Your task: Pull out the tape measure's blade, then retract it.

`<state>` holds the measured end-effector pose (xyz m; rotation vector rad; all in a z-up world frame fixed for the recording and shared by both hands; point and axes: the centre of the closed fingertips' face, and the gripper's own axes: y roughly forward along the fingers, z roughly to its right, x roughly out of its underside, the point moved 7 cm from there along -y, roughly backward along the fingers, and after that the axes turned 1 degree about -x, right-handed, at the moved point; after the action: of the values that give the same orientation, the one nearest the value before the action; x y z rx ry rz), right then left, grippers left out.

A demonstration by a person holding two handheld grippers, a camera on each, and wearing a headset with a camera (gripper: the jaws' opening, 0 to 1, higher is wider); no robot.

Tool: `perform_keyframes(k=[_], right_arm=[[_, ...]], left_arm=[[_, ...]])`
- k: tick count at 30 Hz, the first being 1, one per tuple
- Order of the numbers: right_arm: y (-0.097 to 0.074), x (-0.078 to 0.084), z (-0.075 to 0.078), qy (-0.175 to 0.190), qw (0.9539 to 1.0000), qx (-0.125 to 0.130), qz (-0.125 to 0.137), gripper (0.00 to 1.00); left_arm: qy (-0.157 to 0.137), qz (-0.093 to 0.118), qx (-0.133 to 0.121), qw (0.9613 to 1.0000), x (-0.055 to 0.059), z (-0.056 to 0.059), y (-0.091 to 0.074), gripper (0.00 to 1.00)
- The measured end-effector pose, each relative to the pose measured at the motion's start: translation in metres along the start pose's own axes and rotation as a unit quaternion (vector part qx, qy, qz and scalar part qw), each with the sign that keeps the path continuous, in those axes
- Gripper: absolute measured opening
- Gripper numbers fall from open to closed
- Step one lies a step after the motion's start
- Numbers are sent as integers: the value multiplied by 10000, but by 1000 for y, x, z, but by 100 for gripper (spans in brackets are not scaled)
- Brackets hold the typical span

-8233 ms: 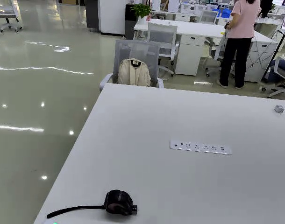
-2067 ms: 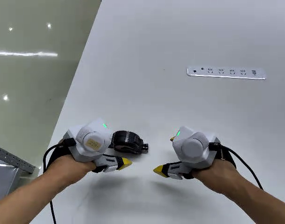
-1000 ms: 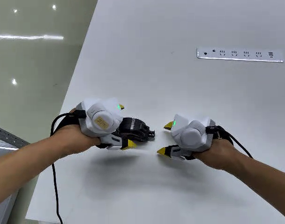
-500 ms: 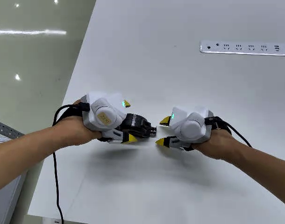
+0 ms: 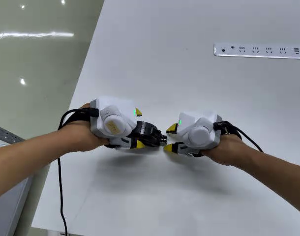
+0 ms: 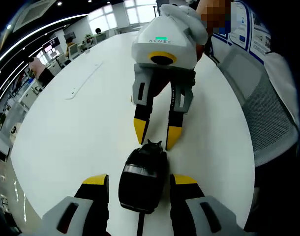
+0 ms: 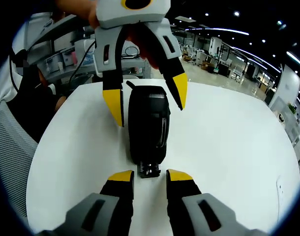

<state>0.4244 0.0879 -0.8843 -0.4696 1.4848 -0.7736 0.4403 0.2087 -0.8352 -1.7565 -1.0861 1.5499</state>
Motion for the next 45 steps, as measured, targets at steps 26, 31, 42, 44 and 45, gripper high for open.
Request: perform_keyframes(k=[26, 31, 42, 44, 45], right_arm=[[6, -2, 2, -145, 9998, -100, 32, 16], [6, -2, 2, -161, 9998, -132, 38, 16], [6, -2, 2, -205, 9997, -142, 8, 15], [6, -2, 2, -212, 9997, -140, 8, 14], [6, -2, 2, -254, 9996, -138, 15, 14]], left_arm=[[350, -96, 313, 9989, -6, 1, 8, 34], [378, -103, 368, 9986, -6, 1, 8, 33], [491, -300, 464, 9973, -9, 0, 9, 32], [485, -323, 470, 9972, -9, 0, 10, 32], [496, -361, 473, 9970, -9, 0, 10, 32]])
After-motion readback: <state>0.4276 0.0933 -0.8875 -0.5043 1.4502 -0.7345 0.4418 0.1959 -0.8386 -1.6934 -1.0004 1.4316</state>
